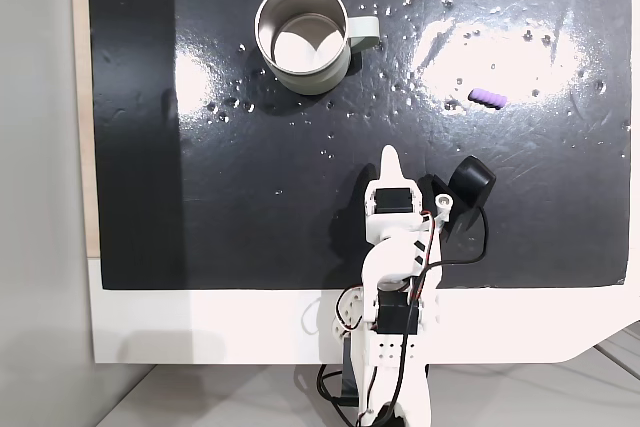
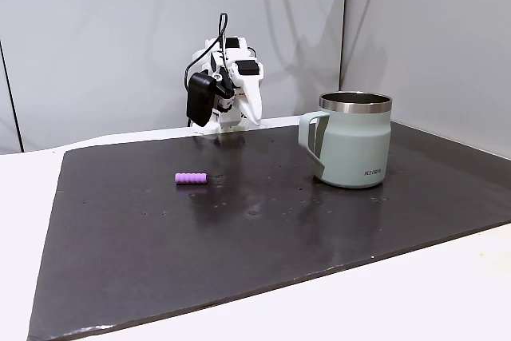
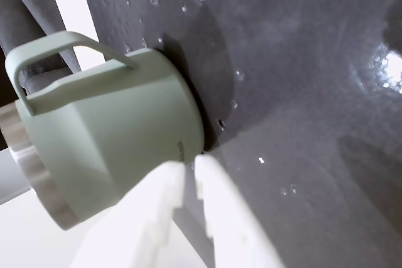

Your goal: Grasp a pengrip and put it in the cup.

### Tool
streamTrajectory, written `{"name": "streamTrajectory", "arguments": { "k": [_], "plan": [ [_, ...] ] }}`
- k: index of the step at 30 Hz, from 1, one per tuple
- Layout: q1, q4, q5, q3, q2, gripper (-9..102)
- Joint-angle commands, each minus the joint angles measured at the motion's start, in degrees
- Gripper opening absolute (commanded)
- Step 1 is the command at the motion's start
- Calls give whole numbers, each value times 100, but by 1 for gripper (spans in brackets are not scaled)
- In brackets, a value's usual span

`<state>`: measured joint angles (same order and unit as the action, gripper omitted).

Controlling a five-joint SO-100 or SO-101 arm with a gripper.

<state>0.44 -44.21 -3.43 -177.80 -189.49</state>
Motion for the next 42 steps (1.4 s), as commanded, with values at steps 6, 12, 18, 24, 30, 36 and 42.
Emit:
{"name": "streamTrajectory", "arguments": {
  "k": [6,12,18,24,30,36,42],
  "plan": [
    [-70,-9,-62,18,-62,0],
    [-70,-9,-62,18,-62,0],
    [44,-176,-53,123,-62,0],
    [536,-519,-316,976,-62,0],
    [677,-703,-167,1828,396,0],
    [1134,-686,97,3357,2848,0],
    [1433,-932,237,4693,4579,0]
  ]
}}
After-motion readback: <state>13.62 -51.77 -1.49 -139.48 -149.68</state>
